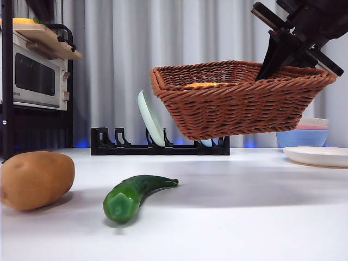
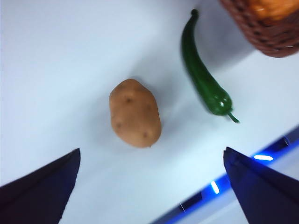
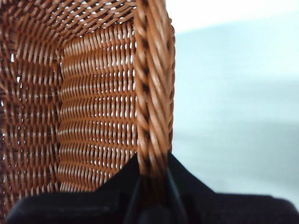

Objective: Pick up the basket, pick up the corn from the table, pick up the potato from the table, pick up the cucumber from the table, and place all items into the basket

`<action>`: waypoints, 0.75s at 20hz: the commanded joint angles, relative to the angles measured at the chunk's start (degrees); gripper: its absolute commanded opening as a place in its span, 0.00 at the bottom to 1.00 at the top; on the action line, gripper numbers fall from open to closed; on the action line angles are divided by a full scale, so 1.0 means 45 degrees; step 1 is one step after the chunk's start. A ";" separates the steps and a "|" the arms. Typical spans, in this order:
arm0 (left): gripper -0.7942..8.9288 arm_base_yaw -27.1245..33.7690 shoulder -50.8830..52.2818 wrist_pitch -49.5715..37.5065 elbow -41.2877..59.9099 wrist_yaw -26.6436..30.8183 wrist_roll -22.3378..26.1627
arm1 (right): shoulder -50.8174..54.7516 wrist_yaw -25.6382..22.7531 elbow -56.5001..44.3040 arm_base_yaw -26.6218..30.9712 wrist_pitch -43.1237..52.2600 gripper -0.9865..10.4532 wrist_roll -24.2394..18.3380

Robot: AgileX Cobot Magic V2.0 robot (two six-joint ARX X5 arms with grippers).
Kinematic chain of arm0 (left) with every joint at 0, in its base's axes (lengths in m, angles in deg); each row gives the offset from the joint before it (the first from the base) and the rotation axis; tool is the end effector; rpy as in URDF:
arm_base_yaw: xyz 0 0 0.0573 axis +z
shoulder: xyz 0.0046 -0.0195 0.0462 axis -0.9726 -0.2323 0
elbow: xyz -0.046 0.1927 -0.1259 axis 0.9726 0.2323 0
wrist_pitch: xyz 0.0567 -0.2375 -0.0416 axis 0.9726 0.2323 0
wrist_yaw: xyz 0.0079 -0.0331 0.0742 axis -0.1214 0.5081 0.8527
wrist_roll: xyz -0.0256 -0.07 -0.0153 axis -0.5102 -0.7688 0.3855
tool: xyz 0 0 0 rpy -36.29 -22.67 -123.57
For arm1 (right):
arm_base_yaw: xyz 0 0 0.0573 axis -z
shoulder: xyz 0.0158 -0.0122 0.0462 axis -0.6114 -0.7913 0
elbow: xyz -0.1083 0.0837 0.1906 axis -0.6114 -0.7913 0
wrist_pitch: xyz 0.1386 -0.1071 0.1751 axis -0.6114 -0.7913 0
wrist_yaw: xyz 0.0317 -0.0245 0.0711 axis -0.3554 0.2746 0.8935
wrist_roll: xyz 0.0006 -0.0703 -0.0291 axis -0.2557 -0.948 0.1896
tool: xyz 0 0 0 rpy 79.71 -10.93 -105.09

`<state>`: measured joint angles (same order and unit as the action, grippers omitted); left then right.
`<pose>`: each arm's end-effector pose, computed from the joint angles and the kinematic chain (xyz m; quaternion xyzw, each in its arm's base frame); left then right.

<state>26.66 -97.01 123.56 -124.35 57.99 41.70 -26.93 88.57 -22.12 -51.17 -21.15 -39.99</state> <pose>0.1472 -0.1496 0.2763 0.1666 0.4823 -0.1800 0.8410 0.3064 0.0985 0.2328 0.1489 0.4051 0.2434 0.8686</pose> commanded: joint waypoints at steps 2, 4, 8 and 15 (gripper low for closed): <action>0.59 0.0724 -0.0185 -0.2123 0.2050 -0.0442 -0.0160 | 0.0039 0.0112 0.0000 0.0000 0.0214 0.07 0.0068; 0.59 0.1345 -0.0529 -0.3162 0.2977 -0.1103 -0.0019 | 0.0039 0.0112 0.0000 0.0000 0.0209 0.07 0.0068; 0.59 0.2521 -0.1807 -0.4410 0.3619 -0.1821 0.0568 | 0.0039 0.0112 0.0000 0.0000 0.0209 0.07 0.0068; 0.59 0.3541 -0.4386 -0.6339 0.3619 -0.2900 0.1175 | 0.0039 0.0112 0.0000 0.0000 0.0204 0.07 0.0073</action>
<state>42.35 -116.31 95.34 -108.50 45.19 46.18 -26.93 88.53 -22.12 -51.17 -21.15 -40.04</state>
